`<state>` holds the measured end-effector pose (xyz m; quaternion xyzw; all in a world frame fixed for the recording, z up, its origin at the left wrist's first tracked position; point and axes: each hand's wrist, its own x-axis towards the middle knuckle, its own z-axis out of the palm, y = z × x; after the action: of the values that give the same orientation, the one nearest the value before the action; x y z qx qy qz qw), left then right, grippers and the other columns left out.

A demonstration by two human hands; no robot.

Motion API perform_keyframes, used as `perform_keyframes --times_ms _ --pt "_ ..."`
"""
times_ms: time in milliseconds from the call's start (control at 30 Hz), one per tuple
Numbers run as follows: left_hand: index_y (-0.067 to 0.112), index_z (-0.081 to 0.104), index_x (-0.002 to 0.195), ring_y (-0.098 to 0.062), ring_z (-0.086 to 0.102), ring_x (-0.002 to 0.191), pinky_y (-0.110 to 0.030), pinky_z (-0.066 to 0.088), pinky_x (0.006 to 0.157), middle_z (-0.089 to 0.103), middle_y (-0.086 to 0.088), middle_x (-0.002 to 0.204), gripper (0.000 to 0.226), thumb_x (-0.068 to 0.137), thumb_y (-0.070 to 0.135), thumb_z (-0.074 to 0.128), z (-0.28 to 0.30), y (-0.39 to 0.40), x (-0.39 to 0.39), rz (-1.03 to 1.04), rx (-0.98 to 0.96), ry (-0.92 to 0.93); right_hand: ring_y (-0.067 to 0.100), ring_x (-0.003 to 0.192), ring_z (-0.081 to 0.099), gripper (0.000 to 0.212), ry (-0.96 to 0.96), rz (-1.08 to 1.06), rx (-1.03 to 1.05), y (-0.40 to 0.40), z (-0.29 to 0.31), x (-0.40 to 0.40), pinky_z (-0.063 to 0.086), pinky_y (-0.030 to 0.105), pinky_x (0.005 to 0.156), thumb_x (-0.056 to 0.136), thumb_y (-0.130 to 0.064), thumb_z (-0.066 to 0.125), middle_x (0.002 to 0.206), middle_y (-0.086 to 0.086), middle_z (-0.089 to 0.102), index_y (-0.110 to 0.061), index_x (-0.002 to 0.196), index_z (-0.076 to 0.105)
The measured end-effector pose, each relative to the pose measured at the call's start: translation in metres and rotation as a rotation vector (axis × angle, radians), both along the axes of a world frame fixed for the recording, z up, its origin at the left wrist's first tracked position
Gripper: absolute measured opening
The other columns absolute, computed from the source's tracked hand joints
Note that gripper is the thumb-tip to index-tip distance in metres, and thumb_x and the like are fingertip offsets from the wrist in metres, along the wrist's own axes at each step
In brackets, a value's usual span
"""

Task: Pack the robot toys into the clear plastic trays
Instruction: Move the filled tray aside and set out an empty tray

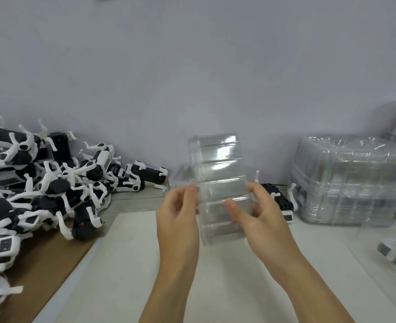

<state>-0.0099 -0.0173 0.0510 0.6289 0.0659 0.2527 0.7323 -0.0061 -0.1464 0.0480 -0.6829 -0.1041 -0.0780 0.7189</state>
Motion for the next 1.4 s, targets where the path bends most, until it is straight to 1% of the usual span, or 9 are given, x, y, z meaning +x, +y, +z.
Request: perform_keyframes --times_ms 133,233,333,467,600,833,1067,1267,1400 --pt "0.016 0.073 0.093 -0.017 0.062 0.069 -0.035 0.051 0.071 0.076 0.001 0.081 0.018 0.098 0.025 0.059 -0.001 0.001 -0.001 -0.182 0.032 0.031 0.015 0.090 0.072 0.022 -0.015 -0.019 -0.107 0.002 -0.002 0.000 0.055 0.049 0.089 0.092 -0.018 0.068 0.095 -0.005 0.076 -0.031 0.109 0.063" --pt "0.010 0.073 0.100 -0.016 0.072 0.077 -0.030 0.056 0.072 0.077 -0.007 0.092 0.019 0.099 0.018 0.057 -0.004 0.006 0.000 -0.301 -0.051 0.030 0.017 0.086 0.072 0.022 0.018 -0.030 -0.105 -0.001 -0.003 0.001 0.056 0.050 0.088 0.091 -0.020 0.069 0.091 -0.002 0.076 -0.032 0.109 0.065" --pt "-0.001 0.070 0.106 -0.027 0.075 0.087 -0.027 0.058 0.068 0.075 -0.017 0.099 0.021 0.100 0.011 0.053 -0.003 0.009 0.002 -0.360 -0.194 0.034 0.022 0.083 0.073 0.021 0.056 -0.014 -0.068 -0.003 -0.003 0.002 0.057 0.050 0.085 0.090 -0.018 0.070 0.088 0.005 0.076 -0.030 0.107 0.066" --pt "-0.006 0.067 0.109 -0.030 0.074 0.089 -0.032 0.060 0.068 0.073 -0.023 0.103 0.025 0.101 0.007 0.049 -0.004 0.011 0.002 -0.428 -0.297 0.044 0.019 0.081 0.074 0.018 0.096 0.029 -0.014 -0.007 -0.002 0.003 0.059 0.031 0.073 0.090 -0.015 0.069 0.087 0.003 0.077 -0.024 0.106 0.069" --pt "-0.008 0.066 0.111 -0.034 0.074 0.093 -0.036 0.061 0.071 0.073 -0.025 0.105 0.027 0.100 0.007 0.047 -0.004 0.012 0.002 -0.455 -0.397 0.061 0.015 0.081 0.074 0.018 0.120 0.033 0.023 -0.009 -0.003 0.003 0.056 0.022 0.068 0.089 -0.014 0.069 0.088 0.002 0.077 -0.023 0.104 0.070" --pt "0.004 0.070 0.105 -0.022 0.075 0.083 -0.027 0.059 0.067 0.076 -0.014 0.097 0.018 0.099 0.011 0.055 -0.010 0.010 0.003 -0.416 -0.179 0.002 0.017 0.086 0.074 0.019 0.123 0.022 -0.008 -0.011 -0.005 0.004 0.055 0.035 0.081 0.091 -0.019 0.068 0.092 0.000 0.077 -0.030 0.107 0.068" --pt "0.010 0.068 0.117 -0.033 0.071 0.103 -0.047 0.053 0.096 0.074 -0.014 0.110 0.034 0.083 0.014 0.064 -0.015 0.012 0.005 -0.502 -0.053 -0.010 0.013 0.092 0.071 0.023 0.083 -0.082 -0.055 -0.008 -0.006 0.004 0.059 0.045 0.085 0.087 -0.032 0.073 0.101 -0.007 0.073 -0.034 0.109 0.067" --pt "0.021 0.077 0.098 -0.037 0.073 0.091 -0.046 0.060 0.084 0.077 -0.011 0.095 0.032 0.077 0.005 0.058 -0.012 0.009 0.003 -0.370 0.049 -0.009 0.009 0.084 0.071 0.013 0.035 -0.186 -0.083 -0.004 -0.002 0.004 0.058 0.039 0.084 0.088 -0.028 0.072 0.091 -0.007 0.075 -0.026 0.101 0.072" --pt "0.012 0.077 0.096 -0.029 0.075 0.083 -0.027 0.059 0.065 0.078 -0.010 0.091 0.035 0.084 -0.011 0.054 -0.006 0.006 0.000 -0.334 0.017 0.007 0.012 0.081 0.073 0.009 0.029 -0.185 -0.044 -0.006 0.001 0.002 0.057 0.036 0.083 0.091 -0.020 0.069 0.085 -0.003 0.077 -0.022 0.096 0.076"
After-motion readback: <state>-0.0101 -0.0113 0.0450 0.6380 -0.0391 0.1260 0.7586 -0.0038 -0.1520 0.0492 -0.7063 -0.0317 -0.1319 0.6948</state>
